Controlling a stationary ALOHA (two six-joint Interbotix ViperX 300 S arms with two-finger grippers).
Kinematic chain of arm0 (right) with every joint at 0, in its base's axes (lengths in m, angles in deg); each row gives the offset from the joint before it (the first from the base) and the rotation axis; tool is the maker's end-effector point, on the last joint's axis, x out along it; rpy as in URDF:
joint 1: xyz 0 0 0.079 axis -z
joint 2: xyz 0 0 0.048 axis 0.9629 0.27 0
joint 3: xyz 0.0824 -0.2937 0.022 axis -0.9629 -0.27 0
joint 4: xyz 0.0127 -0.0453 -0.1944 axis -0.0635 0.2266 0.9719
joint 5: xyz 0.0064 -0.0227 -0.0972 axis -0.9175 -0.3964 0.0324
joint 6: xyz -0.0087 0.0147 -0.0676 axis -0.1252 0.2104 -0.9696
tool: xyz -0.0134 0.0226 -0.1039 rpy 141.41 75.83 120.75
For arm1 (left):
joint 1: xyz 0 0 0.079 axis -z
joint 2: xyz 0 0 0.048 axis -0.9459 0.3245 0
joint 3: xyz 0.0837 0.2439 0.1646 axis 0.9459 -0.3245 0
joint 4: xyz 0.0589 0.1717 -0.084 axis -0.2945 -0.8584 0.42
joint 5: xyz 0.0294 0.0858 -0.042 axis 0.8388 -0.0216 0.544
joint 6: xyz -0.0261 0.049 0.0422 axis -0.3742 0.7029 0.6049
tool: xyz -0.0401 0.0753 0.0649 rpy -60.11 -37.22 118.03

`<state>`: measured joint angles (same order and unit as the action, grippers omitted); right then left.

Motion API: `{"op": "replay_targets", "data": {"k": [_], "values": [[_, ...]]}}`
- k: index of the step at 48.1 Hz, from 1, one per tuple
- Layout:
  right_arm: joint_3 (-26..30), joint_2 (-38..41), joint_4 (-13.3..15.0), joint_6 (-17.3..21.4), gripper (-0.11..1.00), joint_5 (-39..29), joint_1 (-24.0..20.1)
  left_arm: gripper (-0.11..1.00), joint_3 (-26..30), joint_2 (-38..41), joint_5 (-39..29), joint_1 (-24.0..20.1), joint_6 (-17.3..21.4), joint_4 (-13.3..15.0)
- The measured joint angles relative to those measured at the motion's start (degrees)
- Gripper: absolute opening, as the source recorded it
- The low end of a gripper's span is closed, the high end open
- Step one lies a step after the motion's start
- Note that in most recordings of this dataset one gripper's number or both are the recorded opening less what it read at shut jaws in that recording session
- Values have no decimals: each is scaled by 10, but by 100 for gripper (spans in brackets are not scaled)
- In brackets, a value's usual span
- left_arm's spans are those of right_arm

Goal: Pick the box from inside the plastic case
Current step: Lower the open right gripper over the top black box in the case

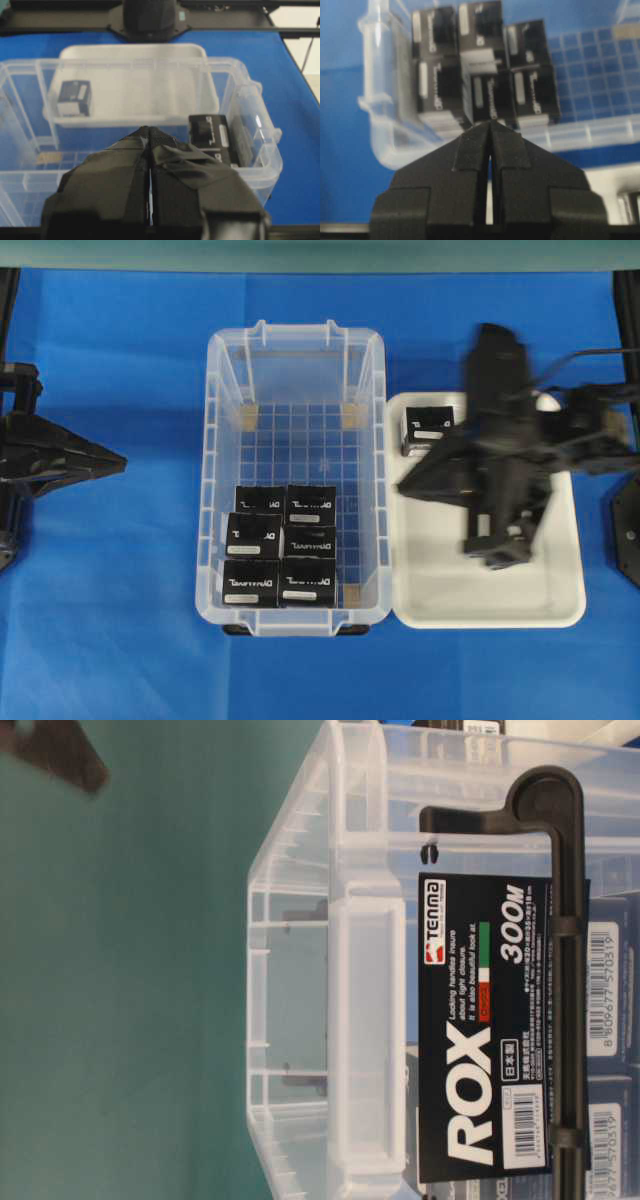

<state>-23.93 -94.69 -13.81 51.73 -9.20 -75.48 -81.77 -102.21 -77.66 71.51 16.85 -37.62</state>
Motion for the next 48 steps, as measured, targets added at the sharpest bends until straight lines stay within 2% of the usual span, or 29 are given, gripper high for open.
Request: {"op": "replay_targets", "data": {"k": [5,12,18,27,35,40,48], "values": [[69,59,-1,-2,3,-49,-3,-2,3,-2,-14,1,-1,0],[174,147,-1,-11,3,-172,-2,-2,5,-4,-26,1,-2,0],[259,214,-2,-33,5,-265,1,-2,7,-3,-28,1,-3,0],[350,294,-2,-85,9,-333,10,-2,9,-4,-29,1,-5,-1],[399,344,-1,-115,17,-348,11,-2,16,-5,-36,1,-3,-1],[416,364,-2,-117,28,-346,11,-2,20,-7,-46,1,-3,0],[426,384,-7,-118,71,-325,18,-2,20,-14,-62,1,-4,-1]]}}
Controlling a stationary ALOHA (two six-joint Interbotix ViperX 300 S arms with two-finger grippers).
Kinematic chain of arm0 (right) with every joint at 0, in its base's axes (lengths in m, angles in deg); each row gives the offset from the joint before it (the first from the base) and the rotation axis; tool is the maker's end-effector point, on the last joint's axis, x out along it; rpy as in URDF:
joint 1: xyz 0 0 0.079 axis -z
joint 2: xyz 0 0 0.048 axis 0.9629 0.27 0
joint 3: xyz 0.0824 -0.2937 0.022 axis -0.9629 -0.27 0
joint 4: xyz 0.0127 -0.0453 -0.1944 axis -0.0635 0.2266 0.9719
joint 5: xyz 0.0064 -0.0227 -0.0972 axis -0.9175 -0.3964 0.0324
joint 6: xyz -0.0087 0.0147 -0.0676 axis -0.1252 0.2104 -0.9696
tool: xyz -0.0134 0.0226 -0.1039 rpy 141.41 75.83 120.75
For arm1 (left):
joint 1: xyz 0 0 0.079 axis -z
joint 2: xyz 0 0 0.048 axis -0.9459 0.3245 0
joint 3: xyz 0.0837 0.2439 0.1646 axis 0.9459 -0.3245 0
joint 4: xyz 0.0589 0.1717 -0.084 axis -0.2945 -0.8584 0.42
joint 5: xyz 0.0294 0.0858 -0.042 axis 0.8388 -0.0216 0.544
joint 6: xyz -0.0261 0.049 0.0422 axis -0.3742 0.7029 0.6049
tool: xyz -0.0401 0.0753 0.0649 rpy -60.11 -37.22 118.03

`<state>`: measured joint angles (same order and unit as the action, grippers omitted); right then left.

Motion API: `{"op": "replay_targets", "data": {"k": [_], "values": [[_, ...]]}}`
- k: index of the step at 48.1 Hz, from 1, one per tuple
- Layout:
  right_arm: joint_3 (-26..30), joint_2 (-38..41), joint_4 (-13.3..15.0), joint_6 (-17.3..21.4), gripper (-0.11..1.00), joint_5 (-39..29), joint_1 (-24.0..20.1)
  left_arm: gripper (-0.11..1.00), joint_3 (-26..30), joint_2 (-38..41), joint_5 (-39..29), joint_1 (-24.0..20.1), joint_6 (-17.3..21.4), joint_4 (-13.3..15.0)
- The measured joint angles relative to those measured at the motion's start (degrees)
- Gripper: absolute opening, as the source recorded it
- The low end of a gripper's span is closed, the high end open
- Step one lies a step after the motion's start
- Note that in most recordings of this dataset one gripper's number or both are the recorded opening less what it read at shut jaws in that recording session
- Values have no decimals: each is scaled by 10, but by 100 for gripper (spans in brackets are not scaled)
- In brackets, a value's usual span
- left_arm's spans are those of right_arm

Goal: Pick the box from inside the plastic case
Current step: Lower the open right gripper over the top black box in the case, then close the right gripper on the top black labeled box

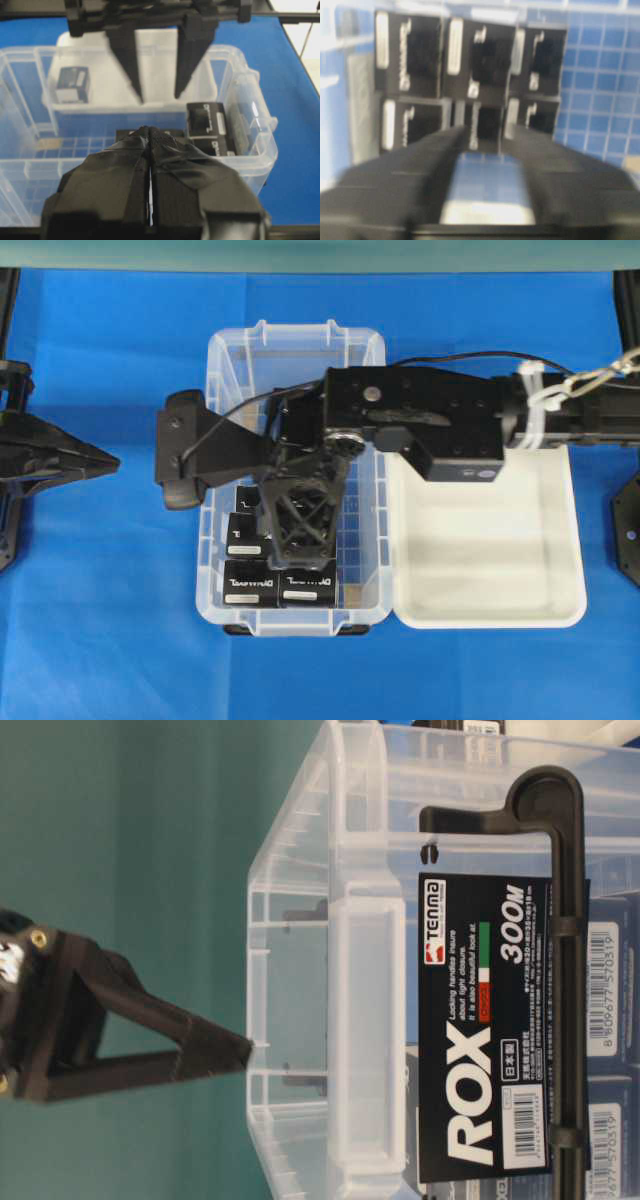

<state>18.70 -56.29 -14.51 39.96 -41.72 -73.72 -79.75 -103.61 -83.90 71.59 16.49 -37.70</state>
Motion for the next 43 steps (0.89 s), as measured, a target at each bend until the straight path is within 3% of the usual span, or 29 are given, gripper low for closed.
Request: {"op": "replay_targets", "data": {"k": [4,8,22,43], "values": [[0,8,-1,0,90,12,2,-2,0,-4,-10,0,0,0],[-3,16,-1,0,99,22,3,-2,0,-8,-26,0,-1,0],[-11,44,-1,0,99,76,-3,-2,1,-13,-90,0,-4,0],[-50,58,-7,1,99,115,-13,-2,1,-13,-93,0,-4,0]]}}
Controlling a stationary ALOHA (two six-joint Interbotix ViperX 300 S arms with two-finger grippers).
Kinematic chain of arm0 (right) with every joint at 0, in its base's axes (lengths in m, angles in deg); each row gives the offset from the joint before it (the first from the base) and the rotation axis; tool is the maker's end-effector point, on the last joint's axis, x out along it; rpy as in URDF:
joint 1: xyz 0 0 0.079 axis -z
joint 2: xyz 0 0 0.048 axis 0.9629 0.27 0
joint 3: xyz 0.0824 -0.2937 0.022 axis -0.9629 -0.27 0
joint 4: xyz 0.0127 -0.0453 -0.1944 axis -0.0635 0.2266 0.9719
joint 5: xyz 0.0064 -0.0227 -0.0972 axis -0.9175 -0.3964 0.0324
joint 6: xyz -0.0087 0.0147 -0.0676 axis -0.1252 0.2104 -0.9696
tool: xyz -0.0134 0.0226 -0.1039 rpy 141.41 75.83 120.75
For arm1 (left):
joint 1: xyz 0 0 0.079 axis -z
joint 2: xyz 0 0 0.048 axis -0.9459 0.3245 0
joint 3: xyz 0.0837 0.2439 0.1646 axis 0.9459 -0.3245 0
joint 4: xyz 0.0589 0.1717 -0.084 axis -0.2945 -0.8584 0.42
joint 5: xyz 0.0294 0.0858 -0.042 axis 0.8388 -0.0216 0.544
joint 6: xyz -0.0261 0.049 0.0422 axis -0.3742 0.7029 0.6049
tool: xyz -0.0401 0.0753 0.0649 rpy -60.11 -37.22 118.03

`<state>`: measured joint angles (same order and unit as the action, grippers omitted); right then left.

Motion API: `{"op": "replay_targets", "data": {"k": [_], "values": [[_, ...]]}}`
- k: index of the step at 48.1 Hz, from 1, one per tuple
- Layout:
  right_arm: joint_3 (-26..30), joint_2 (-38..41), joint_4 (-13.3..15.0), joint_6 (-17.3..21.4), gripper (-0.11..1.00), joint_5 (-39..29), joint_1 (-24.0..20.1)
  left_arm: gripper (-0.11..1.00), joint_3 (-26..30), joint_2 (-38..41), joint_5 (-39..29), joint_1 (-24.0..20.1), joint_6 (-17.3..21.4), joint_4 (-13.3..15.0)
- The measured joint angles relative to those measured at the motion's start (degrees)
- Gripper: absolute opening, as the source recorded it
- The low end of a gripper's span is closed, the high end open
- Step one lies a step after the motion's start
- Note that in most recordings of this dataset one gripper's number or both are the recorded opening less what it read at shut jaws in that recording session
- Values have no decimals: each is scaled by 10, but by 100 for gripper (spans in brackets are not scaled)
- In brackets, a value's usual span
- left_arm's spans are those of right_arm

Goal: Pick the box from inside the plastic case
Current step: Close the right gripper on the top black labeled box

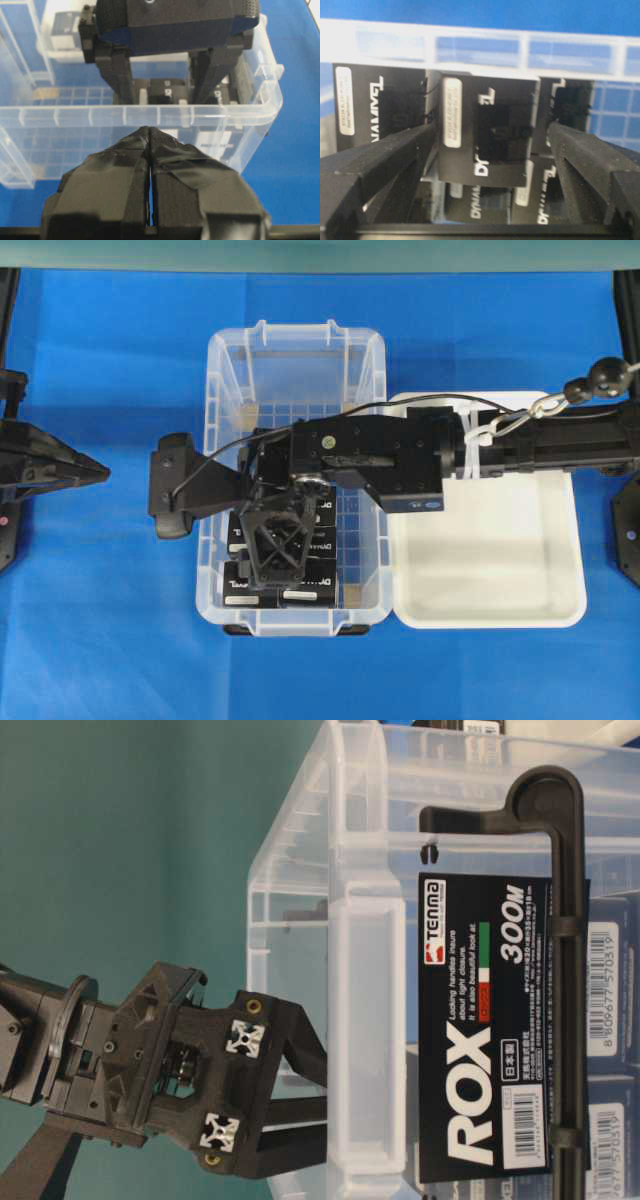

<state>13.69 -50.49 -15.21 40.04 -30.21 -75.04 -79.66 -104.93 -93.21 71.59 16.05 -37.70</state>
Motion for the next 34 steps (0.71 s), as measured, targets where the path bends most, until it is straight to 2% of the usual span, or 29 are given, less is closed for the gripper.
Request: {"op": "replay_targets", "data": {"k": [26,30,34], "values": [[-4,18,-1,-10,97,25,10,-2,-1,0,-1,0,1,0],[-4,18,-1,-9,93,25,10,-2,0,0,-1,0,0,0],[-4,18,-1,-10,80,20,10,-2,0,0,-1,0,0,1]]}}
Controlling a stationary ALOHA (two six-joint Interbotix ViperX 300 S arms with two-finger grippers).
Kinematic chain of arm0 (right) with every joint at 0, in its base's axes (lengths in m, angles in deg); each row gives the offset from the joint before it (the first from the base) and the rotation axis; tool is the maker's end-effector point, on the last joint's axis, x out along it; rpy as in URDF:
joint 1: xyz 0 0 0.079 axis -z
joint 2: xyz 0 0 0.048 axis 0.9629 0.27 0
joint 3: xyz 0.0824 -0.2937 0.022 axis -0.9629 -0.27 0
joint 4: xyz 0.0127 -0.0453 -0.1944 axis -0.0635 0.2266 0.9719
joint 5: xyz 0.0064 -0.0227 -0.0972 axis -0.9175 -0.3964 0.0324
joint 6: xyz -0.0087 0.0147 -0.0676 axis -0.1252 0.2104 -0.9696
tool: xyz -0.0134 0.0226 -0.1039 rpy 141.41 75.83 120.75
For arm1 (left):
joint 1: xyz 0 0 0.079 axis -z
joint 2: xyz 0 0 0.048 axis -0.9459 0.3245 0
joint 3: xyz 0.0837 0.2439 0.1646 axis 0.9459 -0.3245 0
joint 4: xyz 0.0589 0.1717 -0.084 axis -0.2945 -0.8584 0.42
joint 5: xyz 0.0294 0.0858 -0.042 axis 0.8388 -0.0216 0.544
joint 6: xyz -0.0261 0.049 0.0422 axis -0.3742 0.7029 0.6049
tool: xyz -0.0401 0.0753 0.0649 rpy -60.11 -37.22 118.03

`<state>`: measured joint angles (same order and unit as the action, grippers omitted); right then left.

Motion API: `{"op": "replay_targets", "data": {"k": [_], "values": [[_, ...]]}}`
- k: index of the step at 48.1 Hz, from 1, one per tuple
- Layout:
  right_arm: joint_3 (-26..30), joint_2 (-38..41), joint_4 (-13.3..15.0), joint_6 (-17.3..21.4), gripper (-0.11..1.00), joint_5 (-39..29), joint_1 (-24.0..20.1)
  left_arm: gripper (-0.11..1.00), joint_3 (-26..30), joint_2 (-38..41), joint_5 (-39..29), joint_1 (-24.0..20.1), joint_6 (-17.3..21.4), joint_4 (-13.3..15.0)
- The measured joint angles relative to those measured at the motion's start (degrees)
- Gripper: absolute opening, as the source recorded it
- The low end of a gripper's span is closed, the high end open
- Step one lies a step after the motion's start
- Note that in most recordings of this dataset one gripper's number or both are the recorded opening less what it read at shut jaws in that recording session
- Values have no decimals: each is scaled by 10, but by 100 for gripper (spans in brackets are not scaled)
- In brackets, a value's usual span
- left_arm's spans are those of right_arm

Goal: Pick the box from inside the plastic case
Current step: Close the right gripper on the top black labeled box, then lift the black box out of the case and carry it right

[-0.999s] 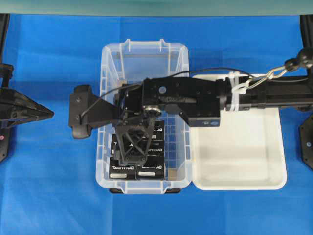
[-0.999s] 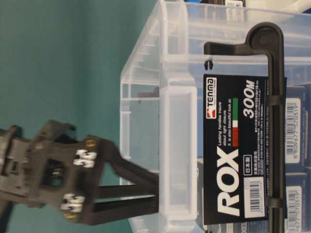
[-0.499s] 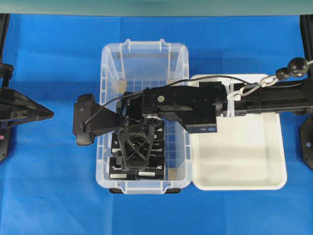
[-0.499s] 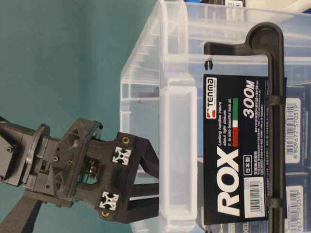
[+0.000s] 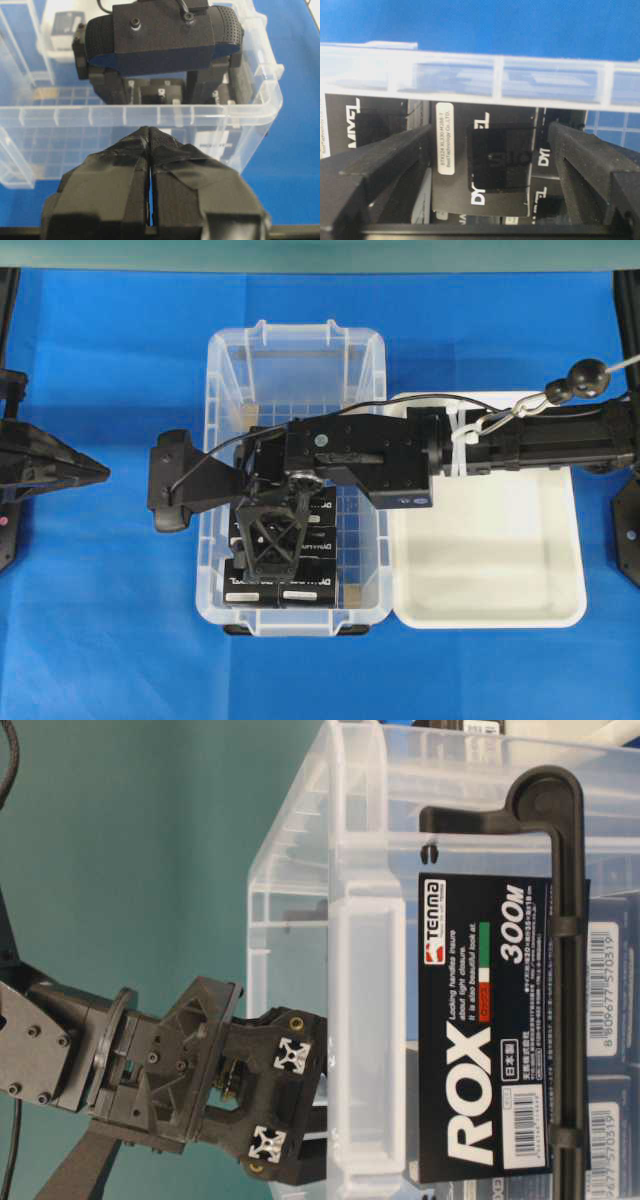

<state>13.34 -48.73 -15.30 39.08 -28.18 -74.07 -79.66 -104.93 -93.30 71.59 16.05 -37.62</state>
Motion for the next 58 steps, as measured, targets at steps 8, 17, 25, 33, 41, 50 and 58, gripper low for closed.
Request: {"op": "replay_targets", "data": {"k": [8,17,25,33,41,50,58], "values": [[3,-2,0,-1,61,-11,-1,-2,0,0,0,0,0,-1],[12,-14,0,-1,61,-22,3,-2,0,0,0,0,0,0],[43,-45,0,-1,61,-69,18,-2,-1,-3,0,0,0,0],[85,-81,1,-1,61,-142,43,-2,0,-4,0,0,0,0],[116,-127,1,-1,61,-235,64,-2,0,-4,0,0,-2,-1],[109,-177,1,-1,61,-312,79,-2,0,-4,0,0,-3,-1],[46,-247,2,0,61,-323,104,-2,-1,-4,1,0,-3,0]]}}
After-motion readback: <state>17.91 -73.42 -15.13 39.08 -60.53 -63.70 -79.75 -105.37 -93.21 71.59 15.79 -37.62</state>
